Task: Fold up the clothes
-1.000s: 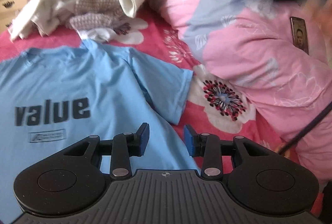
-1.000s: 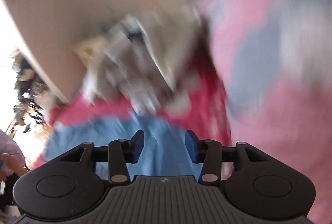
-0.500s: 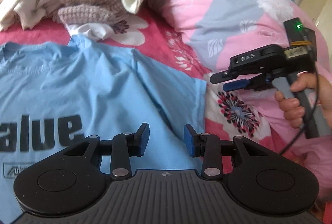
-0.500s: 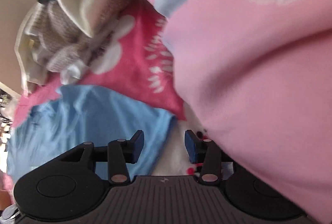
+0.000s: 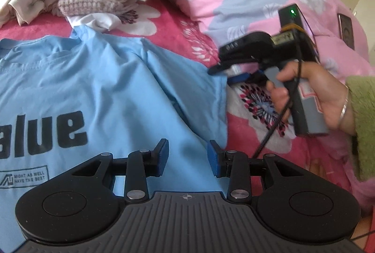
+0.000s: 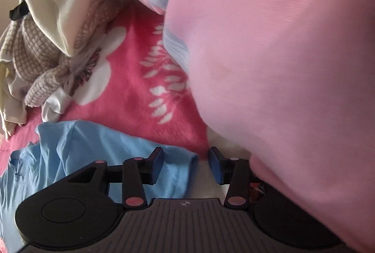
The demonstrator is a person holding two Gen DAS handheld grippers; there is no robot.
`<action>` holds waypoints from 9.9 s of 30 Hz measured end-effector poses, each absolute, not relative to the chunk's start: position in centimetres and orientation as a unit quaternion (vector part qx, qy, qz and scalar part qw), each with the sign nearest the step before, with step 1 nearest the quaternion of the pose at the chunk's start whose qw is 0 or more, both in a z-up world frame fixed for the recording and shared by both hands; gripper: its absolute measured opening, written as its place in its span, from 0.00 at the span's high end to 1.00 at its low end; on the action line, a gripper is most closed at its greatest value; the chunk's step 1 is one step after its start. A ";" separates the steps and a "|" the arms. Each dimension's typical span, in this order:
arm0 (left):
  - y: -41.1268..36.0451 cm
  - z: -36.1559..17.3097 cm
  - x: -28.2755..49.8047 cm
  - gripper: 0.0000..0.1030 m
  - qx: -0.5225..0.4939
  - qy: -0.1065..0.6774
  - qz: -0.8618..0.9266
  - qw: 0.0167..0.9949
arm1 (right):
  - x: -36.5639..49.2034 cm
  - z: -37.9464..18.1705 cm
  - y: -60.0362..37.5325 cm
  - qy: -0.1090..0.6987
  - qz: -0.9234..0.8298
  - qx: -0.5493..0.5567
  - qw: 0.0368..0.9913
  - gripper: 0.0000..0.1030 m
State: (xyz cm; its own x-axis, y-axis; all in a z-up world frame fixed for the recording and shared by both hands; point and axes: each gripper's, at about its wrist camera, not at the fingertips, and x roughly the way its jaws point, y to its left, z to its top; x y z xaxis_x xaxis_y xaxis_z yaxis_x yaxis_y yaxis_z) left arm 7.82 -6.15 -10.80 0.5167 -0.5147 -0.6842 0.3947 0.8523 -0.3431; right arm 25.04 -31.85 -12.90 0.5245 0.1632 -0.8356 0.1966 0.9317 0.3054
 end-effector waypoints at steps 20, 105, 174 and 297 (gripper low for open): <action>-7.6 -12.6 8.9 0.65 -0.033 0.458 -0.263 0.848 | 30.1 -10.3 -22.1 0.327 0.020 -0.403 0.854 0.96; -8.1 -10.2 0.4 0.66 -0.017 0.452 -0.315 0.834 | 18.8 -9.1 -29.8 0.589 0.232 0.135 0.762 0.72; -7.3 -12.7 -1.1 0.66 -0.012 0.492 -0.351 0.797 | 19.7 -11.1 -32.8 0.512 0.191 0.281 0.789 0.94; 9.1 -11.5 7.7 0.63 -0.127 0.525 -0.179 0.823 | 33.6 -10.0 -8.4 0.296 0.160 -0.011 0.942 0.50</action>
